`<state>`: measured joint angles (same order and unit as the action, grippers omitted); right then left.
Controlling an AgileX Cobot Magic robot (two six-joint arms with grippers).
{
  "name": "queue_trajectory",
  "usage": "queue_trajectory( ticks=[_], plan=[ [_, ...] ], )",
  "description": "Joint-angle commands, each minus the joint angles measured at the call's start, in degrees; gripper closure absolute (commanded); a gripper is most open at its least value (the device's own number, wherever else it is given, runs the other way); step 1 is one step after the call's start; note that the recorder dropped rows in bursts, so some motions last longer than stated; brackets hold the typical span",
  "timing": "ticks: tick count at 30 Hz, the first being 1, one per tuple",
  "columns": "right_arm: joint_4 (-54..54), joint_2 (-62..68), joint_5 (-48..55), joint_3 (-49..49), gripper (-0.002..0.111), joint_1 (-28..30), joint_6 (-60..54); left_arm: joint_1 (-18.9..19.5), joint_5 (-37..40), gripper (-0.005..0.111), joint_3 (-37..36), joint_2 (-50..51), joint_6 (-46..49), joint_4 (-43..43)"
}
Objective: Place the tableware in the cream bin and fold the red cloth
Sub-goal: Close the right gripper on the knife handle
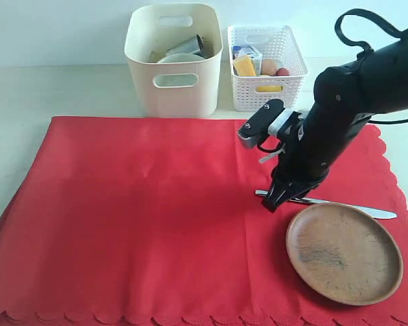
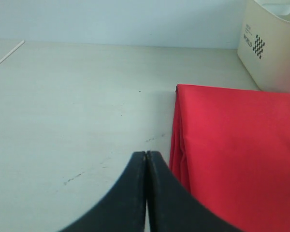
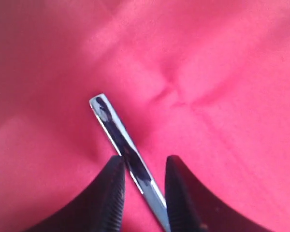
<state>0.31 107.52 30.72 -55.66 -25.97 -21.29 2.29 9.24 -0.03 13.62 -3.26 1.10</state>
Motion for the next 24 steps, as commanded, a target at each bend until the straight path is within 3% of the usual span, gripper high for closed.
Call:
queue_trajectory(
  ticks=[1,24],
  plan=[
    [0.07,2.07,-2.11,-0.79,0.078,-0.03,-0.72,-0.07,-0.38,0.106,0.03,0.47,0.01,-0.30],
    [-4.41,0.86,-1.79,-0.79,0.079,-0.03,-1.41,-0.07,-0.38,0.106,0.03,0.47,0.01,-0.30]
  ],
)
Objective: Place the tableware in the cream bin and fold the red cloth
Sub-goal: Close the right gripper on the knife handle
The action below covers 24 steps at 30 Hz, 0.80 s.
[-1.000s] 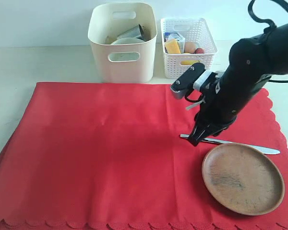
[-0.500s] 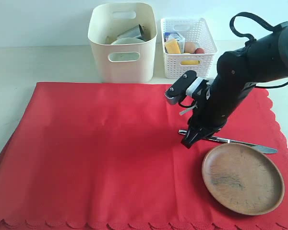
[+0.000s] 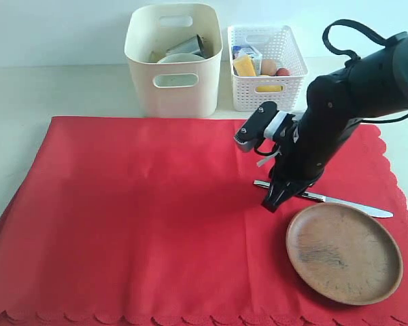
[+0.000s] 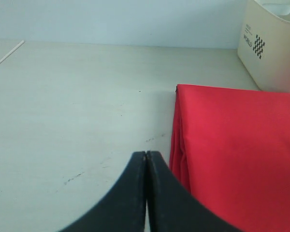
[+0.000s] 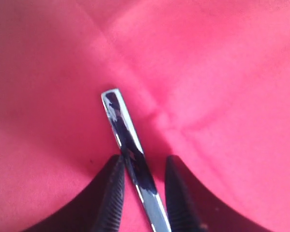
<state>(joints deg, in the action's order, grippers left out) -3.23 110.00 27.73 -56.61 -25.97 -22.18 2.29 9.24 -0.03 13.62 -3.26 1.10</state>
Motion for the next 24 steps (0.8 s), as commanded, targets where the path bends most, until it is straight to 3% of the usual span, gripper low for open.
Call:
queue_trajectory(
  ticks=[1,12,15,18,24],
  plan=[
    [-0.87,-1.76,1.32,0.16,0.079,-0.03,-0.53,-0.07,-0.38,0.106,0.03,0.47,0.01,-0.30],
    [-1.85,1.09,2.34,0.16,0.079,-0.03,-0.32,-0.07,-0.38,0.106,0.03,0.47,0.01,-0.30],
    [-1.85,1.09,2.60,0.16,0.090,-0.03,-0.59,-0.07,-0.38,0.106,0.03,0.47,0.01,-0.30],
    [-1.92,1.09,2.68,0.16,0.108,-0.03,-0.87,-0.07,-0.38,0.106,0.03,0.47,0.01,-0.30],
    [-3.71,0.72,2.03,0.16,0.108,-0.03,-1.85,-0.07,-0.38,0.106,0.03,0.47,0.01,-0.30]
  ],
)
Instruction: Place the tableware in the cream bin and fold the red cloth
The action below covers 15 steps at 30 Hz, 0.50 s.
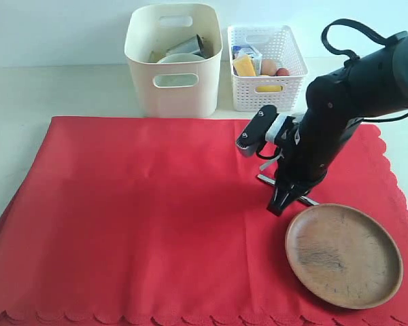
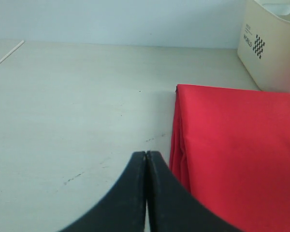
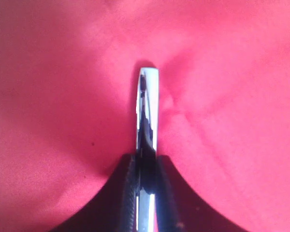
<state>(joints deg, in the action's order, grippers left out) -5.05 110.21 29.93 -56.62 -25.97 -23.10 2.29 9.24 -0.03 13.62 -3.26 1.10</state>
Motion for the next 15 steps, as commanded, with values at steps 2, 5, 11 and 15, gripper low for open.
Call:
queue_trajectory(
  ticks=[2,5,11,15],
  plan=[
    [-1.90,-0.33,-1.11,0.17,0.108,-0.03,-1.05,-0.07,-0.38,0.106,0.03,0.47,0.01,-0.30],
    [-3.36,-2.49,-3.04,0.17,0.108,-0.03,-1.05,-0.07,-0.38,0.106,0.03,0.47,0.01,-0.30],
    [-5.63,-10.47,-8.60,0.17,0.108,-0.03,-1.31,-0.07,-0.38,0.106,0.03,0.47,0.01,-0.30],
    [-5.52,-15.11,-15.81,0.17,0.108,-0.03,-1.31,-0.07,-0.38,0.106,0.03,0.47,0.01,-0.30]
  ],
)
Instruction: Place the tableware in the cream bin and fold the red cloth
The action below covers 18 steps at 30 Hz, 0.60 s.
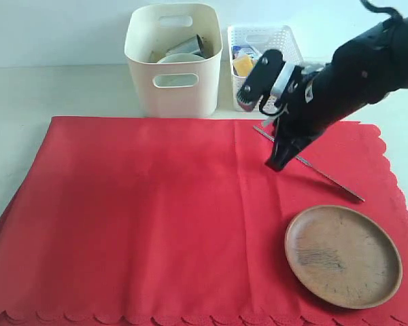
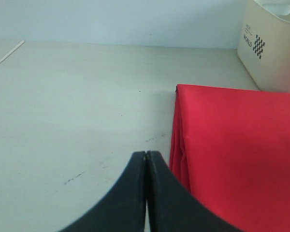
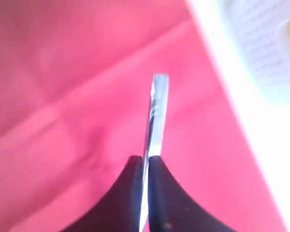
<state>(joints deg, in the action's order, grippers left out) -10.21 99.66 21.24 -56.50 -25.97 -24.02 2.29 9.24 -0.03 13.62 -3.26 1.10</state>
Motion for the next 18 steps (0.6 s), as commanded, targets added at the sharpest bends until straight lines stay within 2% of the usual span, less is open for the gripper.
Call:
queue_trajectory(
  ticks=[1,7,8,10,13,18],
  plan=[
    [-0.35,-5.73,-9.64,0.05,0.108,-0.03,-0.18,-0.07,-0.38,0.106,0.03,0.47,0.01,-0.30],
    [2.63,-8.78,-32.80,0.05,0.108,-0.03,2.87,-0.07,-0.38,0.106,0.03,0.47,0.01,-0.30],
    [2.63,-8.67,-33.62,0.05,0.108,-0.03,3.65,-0.07,-0.38,0.106,0.03,0.47,0.01,-0.30],
    [2.63,-8.67,-31.88,0.05,0.108,-0.03,3.68,-0.07,-0.38,0.106,0.03,0.47,0.01,-0.30],
    [2.53,-6.20,-19.53,0.05,0.108,1.17,3.02,-0.07,-0.38,0.106,0.03,0.47,0.01,-0.30],
    [2.64,0.41,-2.85,-2.52,0.108,6.56,7.41,-0.07,-0.38,0.106,0.03,0.47,0.01,-0.30]
  ],
)
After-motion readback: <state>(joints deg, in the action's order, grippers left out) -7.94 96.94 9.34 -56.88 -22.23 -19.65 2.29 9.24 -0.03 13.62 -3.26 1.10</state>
